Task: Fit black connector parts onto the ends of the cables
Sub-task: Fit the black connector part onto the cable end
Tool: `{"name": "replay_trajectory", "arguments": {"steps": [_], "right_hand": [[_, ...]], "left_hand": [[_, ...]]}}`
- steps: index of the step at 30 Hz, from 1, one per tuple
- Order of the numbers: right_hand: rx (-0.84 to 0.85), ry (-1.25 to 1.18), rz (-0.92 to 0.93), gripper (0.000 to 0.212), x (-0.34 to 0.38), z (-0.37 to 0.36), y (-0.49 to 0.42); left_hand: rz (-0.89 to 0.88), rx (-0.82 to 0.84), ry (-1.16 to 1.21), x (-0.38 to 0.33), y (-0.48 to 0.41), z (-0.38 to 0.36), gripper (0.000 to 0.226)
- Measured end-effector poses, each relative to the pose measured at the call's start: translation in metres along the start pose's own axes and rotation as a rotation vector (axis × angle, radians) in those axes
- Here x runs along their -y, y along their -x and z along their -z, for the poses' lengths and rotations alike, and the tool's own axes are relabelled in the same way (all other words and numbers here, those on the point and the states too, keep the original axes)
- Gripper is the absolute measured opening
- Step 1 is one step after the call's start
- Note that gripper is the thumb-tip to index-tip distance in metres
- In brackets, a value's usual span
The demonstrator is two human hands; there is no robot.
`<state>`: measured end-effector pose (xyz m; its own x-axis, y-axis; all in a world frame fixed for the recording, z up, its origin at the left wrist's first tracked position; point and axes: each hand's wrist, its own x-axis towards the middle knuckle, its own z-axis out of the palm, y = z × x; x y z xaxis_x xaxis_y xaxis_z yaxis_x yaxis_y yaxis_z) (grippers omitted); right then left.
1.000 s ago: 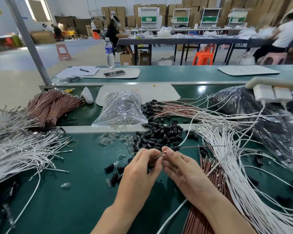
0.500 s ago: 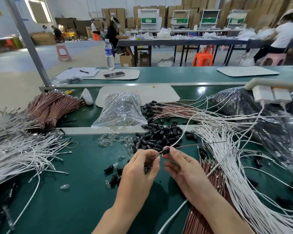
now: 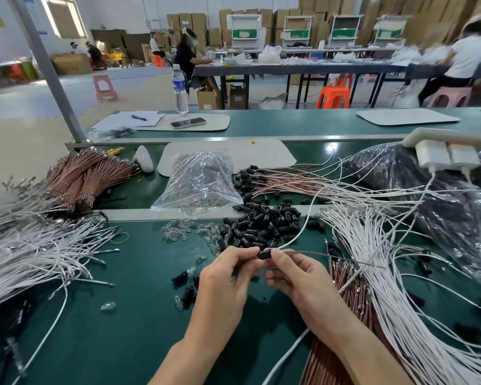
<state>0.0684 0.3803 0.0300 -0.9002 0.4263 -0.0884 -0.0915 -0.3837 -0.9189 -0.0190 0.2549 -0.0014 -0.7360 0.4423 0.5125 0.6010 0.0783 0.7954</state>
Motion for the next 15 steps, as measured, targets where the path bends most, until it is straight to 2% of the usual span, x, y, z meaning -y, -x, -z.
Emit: {"name": "replay_trajectory", "arguments": {"steps": [3, 7, 13, 15], "right_hand": [[0.022, -0.037, -0.033, 0.021, -0.0001, 0.0021, 0.0003], [0.018, -0.038, -0.015, 0.021, -0.0007, 0.0021, -0.0001], [-0.134, 0.043, 0.118, 0.027, -0.0001, 0.0068, -0.0022], [-0.153, 0.062, 0.132, 0.023, -0.0007, 0.0067, -0.0016]], "left_hand": [[0.018, 0.010, 0.051, -0.0009, -0.0003, 0.0008, 0.035], [-0.060, 0.048, 0.008, -0.0056, -0.0034, 0.0025, 0.040], [-0.056, 0.061, -0.107, -0.0076, -0.0009, 0.0002, 0.018], [0.020, 0.066, -0.135, -0.0094, -0.0005, 0.0009, 0.032]]}}
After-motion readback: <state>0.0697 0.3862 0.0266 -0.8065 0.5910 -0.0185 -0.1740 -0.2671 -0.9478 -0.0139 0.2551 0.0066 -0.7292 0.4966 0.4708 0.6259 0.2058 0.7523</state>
